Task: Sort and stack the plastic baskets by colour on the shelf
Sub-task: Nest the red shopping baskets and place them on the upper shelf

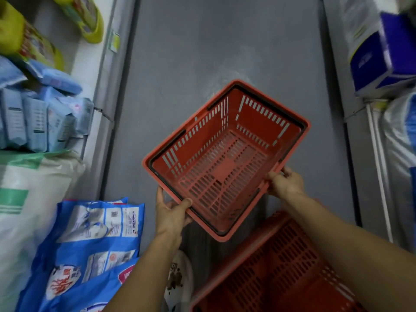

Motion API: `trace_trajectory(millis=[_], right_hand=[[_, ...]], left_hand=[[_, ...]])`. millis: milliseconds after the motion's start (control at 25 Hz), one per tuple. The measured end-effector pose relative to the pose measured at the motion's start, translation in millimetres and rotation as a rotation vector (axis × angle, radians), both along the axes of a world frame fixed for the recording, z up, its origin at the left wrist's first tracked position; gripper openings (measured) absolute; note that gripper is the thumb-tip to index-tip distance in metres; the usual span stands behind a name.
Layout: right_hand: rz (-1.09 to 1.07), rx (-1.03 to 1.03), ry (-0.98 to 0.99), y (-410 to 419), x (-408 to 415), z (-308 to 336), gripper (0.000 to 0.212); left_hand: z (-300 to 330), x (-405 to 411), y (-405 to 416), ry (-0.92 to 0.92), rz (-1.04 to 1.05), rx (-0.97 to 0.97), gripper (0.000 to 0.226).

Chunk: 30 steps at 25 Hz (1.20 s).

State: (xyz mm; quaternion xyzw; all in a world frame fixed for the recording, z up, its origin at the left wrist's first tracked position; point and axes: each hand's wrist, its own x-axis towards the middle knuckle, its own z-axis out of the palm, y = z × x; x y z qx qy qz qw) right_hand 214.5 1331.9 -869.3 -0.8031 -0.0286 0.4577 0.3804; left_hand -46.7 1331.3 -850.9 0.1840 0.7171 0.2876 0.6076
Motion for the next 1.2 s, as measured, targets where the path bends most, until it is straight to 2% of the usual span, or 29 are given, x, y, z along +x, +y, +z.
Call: trace_trajectory(millis=[160,360,520,720,920,1080,1200], right_hand=[[0.031,0.104,0.050,-18,2,71,0.023],[0.133,0.232,0.071,-69,20,190,0.028],[0.205,0.229,0.095,-134,35,255,0.050],[0.164,0.149,0.137,-230,41,260,0.039],[0.105,0.090,0.140,-317,30,235,0.035],[0.118,0.084,0.049,-356,19,208,0.037],[0.124,0.076,0.037,-374,13,198,0.043]], left_hand=[[73,2,-17,-0.002,0.029,0.057,0.089],[184,21,-86,0.018,0.100,0.227,0.086],[230,32,-155,0.031,0.134,0.257,0.090],[237,33,-248,0.036,0.125,0.128,0.095],[208,27,-305,0.026,0.107,0.052,0.097],[190,21,-330,0.062,0.099,0.036,0.109],[181,19,-344,0.069,0.101,0.055,0.090]])
